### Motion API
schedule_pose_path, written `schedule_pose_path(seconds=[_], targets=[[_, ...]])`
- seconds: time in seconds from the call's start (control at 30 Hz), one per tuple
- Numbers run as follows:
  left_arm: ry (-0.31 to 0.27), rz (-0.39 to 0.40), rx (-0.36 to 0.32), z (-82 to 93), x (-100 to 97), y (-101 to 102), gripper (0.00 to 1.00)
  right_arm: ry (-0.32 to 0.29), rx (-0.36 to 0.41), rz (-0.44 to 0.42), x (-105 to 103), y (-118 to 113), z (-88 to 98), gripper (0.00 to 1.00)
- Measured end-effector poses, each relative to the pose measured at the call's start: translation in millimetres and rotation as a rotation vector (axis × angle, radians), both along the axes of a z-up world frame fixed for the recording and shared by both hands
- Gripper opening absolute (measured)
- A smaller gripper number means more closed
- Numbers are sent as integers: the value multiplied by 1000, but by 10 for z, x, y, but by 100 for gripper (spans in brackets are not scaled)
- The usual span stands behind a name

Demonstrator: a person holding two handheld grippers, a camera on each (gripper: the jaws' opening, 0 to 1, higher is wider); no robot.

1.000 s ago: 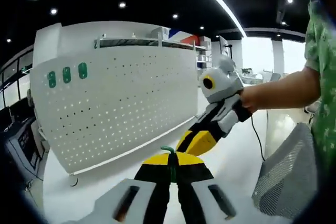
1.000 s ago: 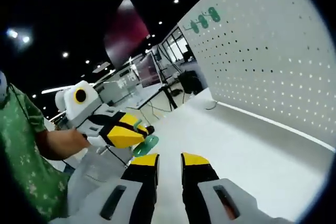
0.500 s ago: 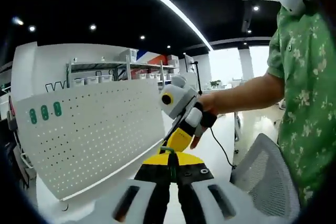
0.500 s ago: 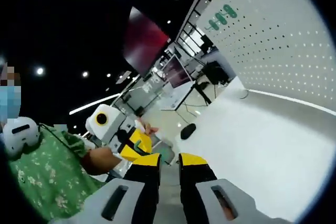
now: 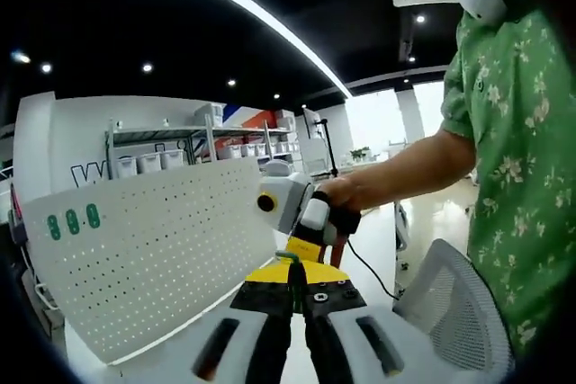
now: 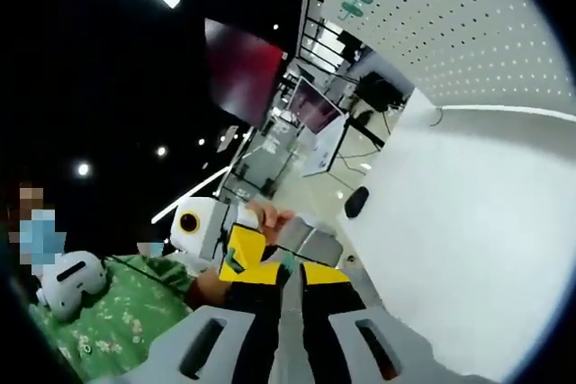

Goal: Insert the hook assembly into the mounting plate slot until the hook locks in place.

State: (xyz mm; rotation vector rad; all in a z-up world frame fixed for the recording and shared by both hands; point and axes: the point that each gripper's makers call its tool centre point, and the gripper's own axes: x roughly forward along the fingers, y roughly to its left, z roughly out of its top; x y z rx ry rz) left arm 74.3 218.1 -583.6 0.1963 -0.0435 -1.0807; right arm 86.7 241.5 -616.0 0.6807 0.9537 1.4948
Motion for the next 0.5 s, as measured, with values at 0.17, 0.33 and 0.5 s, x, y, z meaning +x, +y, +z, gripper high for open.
schedule_pose_path(seconds=[0.17, 0.33, 0.5], targets=[[-6, 10, -15, 28, 20, 5, 2, 16, -7, -13, 4, 6, 27, 3], [-19, 110, -23, 50, 141, 87, 3, 34, 8, -111, 153, 8, 59, 1], [-12, 191, -24, 34, 248, 132, 3, 17, 16, -198, 268, 38, 59, 1]])
